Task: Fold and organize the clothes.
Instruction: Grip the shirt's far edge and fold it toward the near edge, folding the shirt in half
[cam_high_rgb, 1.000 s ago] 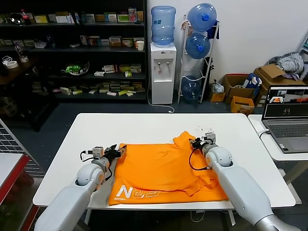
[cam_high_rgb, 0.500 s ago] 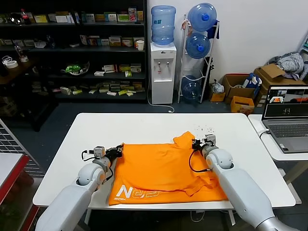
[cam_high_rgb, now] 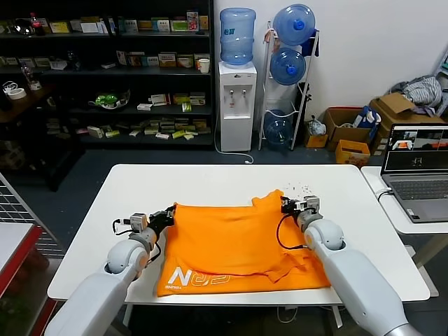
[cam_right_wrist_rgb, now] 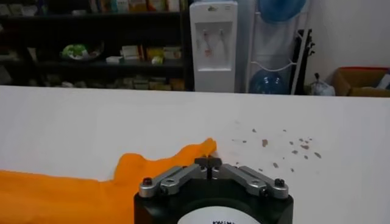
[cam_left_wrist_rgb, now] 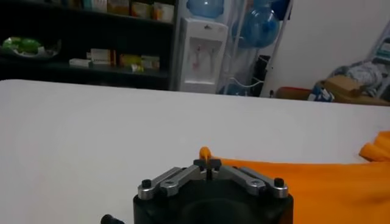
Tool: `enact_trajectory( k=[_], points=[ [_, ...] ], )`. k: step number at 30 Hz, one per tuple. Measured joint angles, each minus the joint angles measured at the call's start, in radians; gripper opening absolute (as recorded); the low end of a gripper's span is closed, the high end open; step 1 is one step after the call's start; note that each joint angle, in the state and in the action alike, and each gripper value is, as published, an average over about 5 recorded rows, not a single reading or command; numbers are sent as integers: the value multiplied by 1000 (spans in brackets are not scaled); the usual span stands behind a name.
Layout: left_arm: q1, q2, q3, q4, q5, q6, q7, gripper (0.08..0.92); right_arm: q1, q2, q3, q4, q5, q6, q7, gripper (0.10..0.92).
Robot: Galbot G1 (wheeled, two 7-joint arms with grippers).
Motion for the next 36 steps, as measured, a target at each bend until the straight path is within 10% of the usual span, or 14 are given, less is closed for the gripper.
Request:
enact_trajectory(
  k=[31, 36],
  points=[
    [392, 107, -82, -444, 72, -13, -87, 98, -545, -243, 234, 584, 45, -87, 141, 125],
    [424, 102, -84, -464, 92, -5, -86, 203, -590, -256, 256, 619, 46, -110, 145, 224]
  ],
)
